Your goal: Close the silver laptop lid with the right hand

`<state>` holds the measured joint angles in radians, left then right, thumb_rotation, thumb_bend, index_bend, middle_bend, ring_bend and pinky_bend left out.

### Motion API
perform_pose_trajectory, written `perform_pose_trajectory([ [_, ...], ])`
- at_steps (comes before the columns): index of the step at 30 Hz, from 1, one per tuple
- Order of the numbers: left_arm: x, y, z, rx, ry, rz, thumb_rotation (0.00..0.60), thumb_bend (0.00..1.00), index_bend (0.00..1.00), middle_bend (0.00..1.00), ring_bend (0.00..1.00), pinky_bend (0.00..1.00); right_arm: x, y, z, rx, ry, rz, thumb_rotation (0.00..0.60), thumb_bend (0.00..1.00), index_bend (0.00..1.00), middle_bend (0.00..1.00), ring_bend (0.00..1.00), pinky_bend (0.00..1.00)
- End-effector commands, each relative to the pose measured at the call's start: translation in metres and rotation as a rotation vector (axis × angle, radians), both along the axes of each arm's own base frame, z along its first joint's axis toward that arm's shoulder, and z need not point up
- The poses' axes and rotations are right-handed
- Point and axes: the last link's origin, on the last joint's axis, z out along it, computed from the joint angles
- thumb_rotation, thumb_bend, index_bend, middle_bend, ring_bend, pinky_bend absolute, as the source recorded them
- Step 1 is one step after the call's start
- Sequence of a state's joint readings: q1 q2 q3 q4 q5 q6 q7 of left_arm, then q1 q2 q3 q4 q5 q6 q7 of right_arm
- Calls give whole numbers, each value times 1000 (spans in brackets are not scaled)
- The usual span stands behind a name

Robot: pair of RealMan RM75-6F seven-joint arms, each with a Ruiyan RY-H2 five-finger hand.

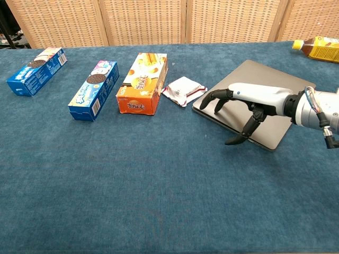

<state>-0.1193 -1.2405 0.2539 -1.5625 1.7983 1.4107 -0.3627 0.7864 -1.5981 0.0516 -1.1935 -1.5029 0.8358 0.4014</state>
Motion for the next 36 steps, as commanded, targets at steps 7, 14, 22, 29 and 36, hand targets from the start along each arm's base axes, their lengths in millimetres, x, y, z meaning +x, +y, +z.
perform_pose_trajectory([
  [7,0,0,0,2,-1,1,600,13,229,121,205,286,-1,1,-3,7,5,-1,600,218,189,108,215,87],
  [14,0,0,0,3,-1,1,600,13,229,121,205,286,-1,1,-3,7,8,-1,600,218,189,107,215,87],
  [22,0,0,0,3,-1,2,600,12,229,121,205,286,5,-5,15,-38,9,23,600,218,189,107,215,87],
  [29,0,0,1,7,0,0,600,12,229,121,205,286,20,-8,47,-108,9,64,600,219,189,107,215,87],
  [36,1,1,1,16,-2,-1,600,13,229,121,205,286,13,-6,79,-206,16,44,600,218,196,110,215,84],
])
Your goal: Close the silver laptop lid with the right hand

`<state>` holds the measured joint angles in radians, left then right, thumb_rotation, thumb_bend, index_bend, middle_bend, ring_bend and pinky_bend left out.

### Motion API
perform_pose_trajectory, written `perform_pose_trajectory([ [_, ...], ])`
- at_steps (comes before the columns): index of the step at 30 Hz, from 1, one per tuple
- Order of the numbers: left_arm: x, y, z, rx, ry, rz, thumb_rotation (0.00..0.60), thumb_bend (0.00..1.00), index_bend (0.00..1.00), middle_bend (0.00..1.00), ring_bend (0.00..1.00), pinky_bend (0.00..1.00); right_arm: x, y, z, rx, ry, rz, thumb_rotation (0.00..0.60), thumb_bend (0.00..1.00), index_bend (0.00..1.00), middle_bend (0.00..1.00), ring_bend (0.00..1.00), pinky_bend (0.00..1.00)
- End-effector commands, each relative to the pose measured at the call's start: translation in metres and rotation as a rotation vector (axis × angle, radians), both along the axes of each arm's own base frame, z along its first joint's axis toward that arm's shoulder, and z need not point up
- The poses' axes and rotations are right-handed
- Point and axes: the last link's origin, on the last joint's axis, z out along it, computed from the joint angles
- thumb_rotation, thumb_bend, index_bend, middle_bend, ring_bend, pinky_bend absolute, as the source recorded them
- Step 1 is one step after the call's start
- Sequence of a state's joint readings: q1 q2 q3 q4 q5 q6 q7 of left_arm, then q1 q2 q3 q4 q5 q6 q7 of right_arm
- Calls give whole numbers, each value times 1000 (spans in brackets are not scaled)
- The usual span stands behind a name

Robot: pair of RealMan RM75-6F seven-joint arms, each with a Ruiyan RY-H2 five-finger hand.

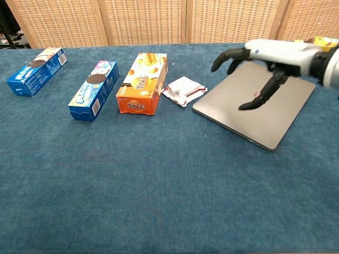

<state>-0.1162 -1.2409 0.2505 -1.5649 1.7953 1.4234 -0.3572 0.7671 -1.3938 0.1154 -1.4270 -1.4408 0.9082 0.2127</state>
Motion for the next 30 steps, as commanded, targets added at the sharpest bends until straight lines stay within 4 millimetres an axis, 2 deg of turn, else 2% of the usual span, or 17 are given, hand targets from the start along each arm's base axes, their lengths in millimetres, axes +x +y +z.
perform_pose_trajectory([
  [1,0,0,-1,-1,0,-1,600,13,229,121,205,286,-6,1,14,-63,-15,-32,600,218,197,112,215,78],
  [11,4,-1,-4,8,-15,-10,600,13,229,121,204,286,-46,2,52,-290,-62,-226,600,219,222,134,214,66],
  [17,6,0,-5,19,-31,-14,600,12,229,121,204,286,-75,13,74,-403,-119,-324,600,218,261,141,214,40],
  [24,6,-1,-5,25,-40,-18,600,13,229,121,204,286,-115,43,98,-570,-165,-459,600,218,268,136,214,10],
  [30,8,-2,-7,18,-38,-24,600,13,229,121,205,286,-129,66,105,-675,-209,-517,600,218,257,117,205,0],
])
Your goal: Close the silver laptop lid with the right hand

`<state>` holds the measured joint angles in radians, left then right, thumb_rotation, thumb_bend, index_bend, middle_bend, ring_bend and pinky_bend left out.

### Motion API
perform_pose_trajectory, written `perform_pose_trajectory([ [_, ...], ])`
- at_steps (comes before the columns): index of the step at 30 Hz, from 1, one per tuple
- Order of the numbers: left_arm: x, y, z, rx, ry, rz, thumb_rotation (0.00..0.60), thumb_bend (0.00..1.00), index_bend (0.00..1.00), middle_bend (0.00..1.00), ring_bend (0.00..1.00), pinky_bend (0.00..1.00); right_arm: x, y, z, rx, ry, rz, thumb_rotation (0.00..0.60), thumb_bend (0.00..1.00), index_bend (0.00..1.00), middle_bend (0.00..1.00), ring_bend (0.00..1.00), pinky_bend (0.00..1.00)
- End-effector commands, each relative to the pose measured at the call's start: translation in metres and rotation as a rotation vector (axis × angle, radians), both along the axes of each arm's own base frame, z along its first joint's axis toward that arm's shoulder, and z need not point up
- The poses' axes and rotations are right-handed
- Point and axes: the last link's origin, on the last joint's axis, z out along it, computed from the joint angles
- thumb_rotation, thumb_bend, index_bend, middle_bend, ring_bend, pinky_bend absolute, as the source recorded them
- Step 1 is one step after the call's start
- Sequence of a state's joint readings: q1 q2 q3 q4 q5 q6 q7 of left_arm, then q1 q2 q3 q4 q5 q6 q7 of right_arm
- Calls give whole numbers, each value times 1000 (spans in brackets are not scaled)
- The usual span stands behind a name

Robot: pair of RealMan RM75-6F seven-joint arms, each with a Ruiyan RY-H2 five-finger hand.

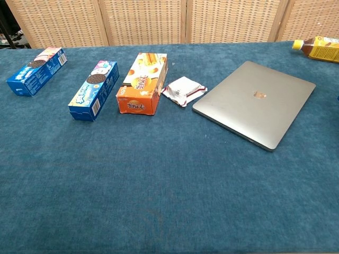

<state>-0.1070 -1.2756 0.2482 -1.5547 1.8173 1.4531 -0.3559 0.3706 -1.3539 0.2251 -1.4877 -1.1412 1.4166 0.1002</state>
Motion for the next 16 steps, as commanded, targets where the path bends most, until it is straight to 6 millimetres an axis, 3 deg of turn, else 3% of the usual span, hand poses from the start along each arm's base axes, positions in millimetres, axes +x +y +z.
perform_pose_trajectory([
  [1,1,0,0,1,-1,-2,600,13,229,121,205,286,-8,13,3,-54,-30,-32,600,218,256,117,205,0],
  [16,1,0,2,17,-14,3,600,13,229,121,205,286,-25,38,16,-125,-89,-66,600,166,261,115,201,0],
])
